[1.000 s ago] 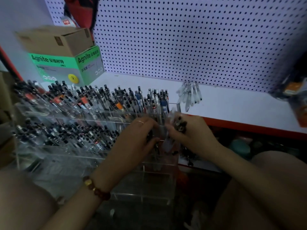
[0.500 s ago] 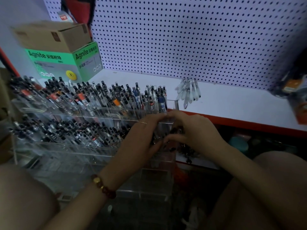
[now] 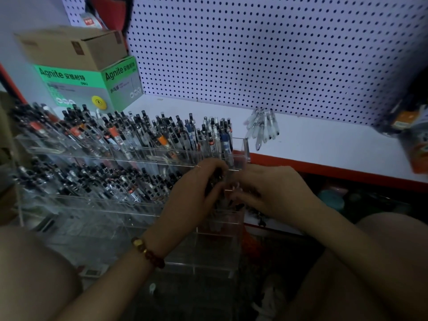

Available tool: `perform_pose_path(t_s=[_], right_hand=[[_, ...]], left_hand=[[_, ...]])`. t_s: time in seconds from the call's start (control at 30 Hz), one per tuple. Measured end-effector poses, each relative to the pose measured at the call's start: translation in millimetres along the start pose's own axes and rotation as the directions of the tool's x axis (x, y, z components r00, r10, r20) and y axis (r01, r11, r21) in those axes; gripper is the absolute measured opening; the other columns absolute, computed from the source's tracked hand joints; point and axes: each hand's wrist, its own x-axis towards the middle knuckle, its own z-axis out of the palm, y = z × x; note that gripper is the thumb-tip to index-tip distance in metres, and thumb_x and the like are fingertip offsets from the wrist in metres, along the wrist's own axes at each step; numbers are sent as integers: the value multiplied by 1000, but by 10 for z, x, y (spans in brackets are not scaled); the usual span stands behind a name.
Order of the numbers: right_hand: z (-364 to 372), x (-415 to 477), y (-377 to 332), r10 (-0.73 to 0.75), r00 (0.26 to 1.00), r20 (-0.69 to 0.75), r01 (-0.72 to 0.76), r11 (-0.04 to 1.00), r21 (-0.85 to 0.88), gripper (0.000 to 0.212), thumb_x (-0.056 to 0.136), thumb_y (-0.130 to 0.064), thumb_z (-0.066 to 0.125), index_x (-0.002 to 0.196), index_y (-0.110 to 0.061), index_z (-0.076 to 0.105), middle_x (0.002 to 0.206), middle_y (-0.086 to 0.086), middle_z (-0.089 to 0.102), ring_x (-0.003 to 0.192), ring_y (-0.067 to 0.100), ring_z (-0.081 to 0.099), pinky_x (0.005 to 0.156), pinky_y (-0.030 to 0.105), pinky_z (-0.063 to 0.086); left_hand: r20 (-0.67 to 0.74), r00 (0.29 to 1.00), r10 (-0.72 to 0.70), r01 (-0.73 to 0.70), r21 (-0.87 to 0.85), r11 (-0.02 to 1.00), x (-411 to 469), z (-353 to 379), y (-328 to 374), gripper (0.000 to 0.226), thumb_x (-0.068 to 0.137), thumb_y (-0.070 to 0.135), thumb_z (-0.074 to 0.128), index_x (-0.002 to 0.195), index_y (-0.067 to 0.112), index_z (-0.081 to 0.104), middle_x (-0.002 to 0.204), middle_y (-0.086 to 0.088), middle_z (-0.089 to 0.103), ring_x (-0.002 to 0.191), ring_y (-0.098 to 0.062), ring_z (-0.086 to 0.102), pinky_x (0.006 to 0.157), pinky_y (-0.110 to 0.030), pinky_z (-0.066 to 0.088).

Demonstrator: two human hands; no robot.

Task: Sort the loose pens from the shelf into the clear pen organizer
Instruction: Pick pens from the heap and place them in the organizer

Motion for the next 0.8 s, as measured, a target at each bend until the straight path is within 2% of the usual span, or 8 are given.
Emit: perform_pose_path(t_s=[0.1, 0.17, 0.27, 0.33, 0.47, 0.57, 0.67, 0.8], right_hand=[[48, -38, -60, 6, 951, 310, 64, 974, -217, 36, 84, -44, 62, 116, -28, 62, 120, -3, 55, 57, 17, 60, 45, 28, 44], [120, -84, -78, 15, 939, 342, 88, 955, -282, 36, 70, -30, 81, 103, -28, 67, 114, 2, 56, 40, 15, 46, 35, 26, 36], [198, -92, -16, 4, 970, 244, 85, 931, -354, 46, 46, -20, 94, 84, -26, 70, 97, 1, 60, 28, 12, 25, 27, 19, 23], [172, -56, 18, 5, 987, 159, 46, 948, -316, 46, 44, -25, 96, 81, -21, 70, 91, 2, 61, 27, 15, 31, 32, 17, 20], [67, -10, 55, 37, 998, 53, -26, 981, -194, 28, 66, -32, 86, 83, -18, 69, 89, 1, 59, 41, 17, 49, 32, 23, 32], [-26, 0, 62, 50, 998, -30, -53, 990, -129, 19, 81, -29, 70, 95, -16, 68, 90, 1, 59, 46, 17, 52, 34, 27, 39], [-147, 22, 161, 167, 971, -170, -172, 985, -15, 25, 93, -30, 45, 97, -18, 67, 88, -4, 59, 56, 15, 55, 43, 27, 46], [-165, 10, 256, 293, 940, -176, -293, 956, 26, 12, 94, -18, 55, 97, -16, 66, 88, -6, 60, 65, 8, 47, 53, 22, 36]], left_hand=[[22, 1000, 14, -16, 79, 997, -14, -21, -51, 23, 89, 13, 64, 110, 18, 56, 110, 8, 55, 92, -6, 54, 75, -23, 48], [11, 1000, 21, -22, 113, 993, -16, -17, -87, 22, 88, 12, 66, 108, 15, 61, 115, 3, 56, 99, -10, 55, 82, -21, 47], [-14, 999, 36, -34, 128, 991, -13, -13, -107, 26, 89, 18, 60, 114, 13, 65, 120, 1, 59, 104, -8, 54, 90, -13, 41], [62, 995, 75, -81, 119, 990, -17, -24, -95, 32, 91, 24, 48, 115, 14, 66, 117, 1, 65, 102, -9, 56, 89, -12, 39], [193, 961, 196, -239, 236, 942, -18, 15, -119, 32, 89, 16, 52, 118, 15, 65, 115, -1, 68, 100, -16, 61, 86, -25, 41], [129, 986, 109, -131, 176, 976, -15, 16, -106, 39, 86, 16, 65, 123, 15, 56, 120, -2, 61, 106, -18, 56, 89, -34, 47], [120, 988, 102, -123, 177, 977, -5, 9, -83, 35, 86, 34, 58, 118, 18, 56, 115, 2, 61, 105, -15, 56, 88, -34, 46], [192, 973, 124, -159, 175, 972, -3, 82, 8, 36, 94, 41, 43, 115, 19, 62, 108, 5, 67, 100, -13, 59, 93, -28, 36]])
